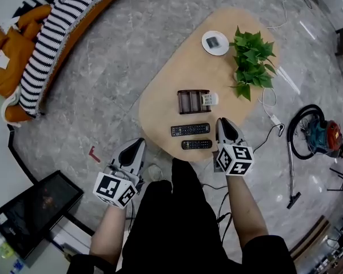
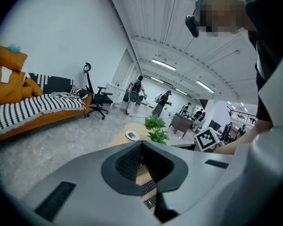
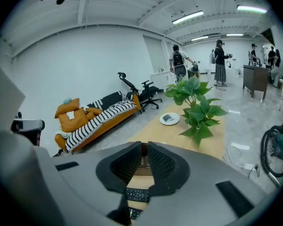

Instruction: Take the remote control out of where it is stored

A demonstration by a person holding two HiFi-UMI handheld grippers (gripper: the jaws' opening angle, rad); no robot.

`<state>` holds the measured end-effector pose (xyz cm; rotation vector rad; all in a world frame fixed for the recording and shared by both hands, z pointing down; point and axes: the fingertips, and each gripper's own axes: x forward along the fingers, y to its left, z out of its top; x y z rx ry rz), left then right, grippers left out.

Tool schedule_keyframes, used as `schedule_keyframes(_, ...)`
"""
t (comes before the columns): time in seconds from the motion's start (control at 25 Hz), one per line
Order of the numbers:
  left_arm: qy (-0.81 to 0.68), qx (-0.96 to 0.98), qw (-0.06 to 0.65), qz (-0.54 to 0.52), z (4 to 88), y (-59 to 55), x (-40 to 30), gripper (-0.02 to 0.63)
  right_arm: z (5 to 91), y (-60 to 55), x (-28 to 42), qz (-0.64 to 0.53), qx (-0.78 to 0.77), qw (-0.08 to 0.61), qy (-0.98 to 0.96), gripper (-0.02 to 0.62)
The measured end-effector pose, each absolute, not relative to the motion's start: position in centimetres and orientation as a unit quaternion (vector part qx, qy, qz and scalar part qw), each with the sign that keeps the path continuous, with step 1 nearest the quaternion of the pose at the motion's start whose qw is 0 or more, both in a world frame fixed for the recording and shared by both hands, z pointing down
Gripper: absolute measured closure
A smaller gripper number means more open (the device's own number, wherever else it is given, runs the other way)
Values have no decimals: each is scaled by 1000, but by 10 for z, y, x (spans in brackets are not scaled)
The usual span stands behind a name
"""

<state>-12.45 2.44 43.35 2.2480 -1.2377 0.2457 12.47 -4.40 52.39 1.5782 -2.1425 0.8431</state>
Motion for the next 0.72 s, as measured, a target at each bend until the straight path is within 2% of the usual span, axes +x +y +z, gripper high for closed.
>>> schedule_keyframes(0.08,-464,834,286,88,439,23,-125,598,535,-52,127,309,559,178,-749,561)
schedule_keyframes(0.2,-466,830,294,90,446,20,-122,598,554,-62,128,314,555,198,-745,515)
schedule_keyframes(0.36,-464,828,299,98,452,17,-115,598,580,-78,130,318,552,219,-739,500)
schedule_keyframes(0.56,-461,824,312,105,460,18,-111,598,610,-103,128,344,553,234,-722,436)
schedule_keyframes(0.72,-453,822,325,117,468,20,-103,598,627,-120,130,354,554,247,-712,419)
